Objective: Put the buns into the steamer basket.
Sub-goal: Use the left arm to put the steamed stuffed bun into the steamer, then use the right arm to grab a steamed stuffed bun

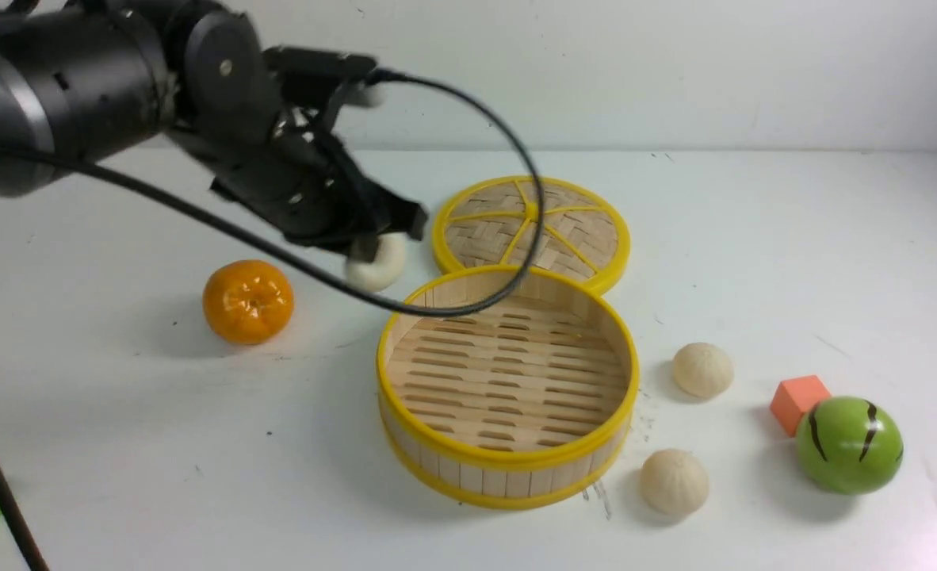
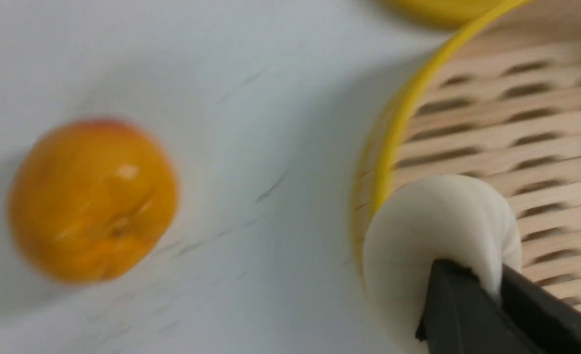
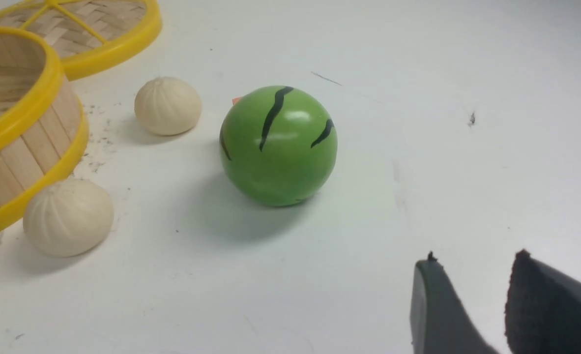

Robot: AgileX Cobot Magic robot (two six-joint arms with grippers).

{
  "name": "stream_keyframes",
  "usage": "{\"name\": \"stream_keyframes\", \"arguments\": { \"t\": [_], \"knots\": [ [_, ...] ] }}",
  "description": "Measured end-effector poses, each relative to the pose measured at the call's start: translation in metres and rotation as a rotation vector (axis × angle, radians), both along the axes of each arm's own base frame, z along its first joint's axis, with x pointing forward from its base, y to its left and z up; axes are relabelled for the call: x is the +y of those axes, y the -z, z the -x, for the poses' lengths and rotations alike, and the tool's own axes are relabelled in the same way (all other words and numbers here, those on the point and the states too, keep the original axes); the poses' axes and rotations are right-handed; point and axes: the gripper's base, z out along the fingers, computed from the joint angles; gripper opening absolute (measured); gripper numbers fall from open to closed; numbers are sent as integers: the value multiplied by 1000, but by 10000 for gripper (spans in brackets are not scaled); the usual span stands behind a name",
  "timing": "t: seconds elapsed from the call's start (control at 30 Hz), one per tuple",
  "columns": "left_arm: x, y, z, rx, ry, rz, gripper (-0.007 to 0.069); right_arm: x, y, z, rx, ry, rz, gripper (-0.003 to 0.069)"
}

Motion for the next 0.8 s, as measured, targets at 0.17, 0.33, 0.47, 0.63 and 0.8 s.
{"name": "stream_keyframes", "arguments": {
  "t": [0.17,0.33,0.47,0.63,0.8],
  "knots": [
    [-39,16,-4,36,75,-3,-6,0,0,0,0,0,0,230],
    [-51,65,-23,103,44,-23,44,0,0,0,0,0,0,235],
    [-56,94,-32,137,36,-40,213,0,0,0,0,0,0,237],
    [-58,104,-35,157,35,-51,498,0,0,0,0,0,0,237],
    [-56,66,-32,158,43,-53,635,0,0,0,0,0,0,238]
  ]
}}
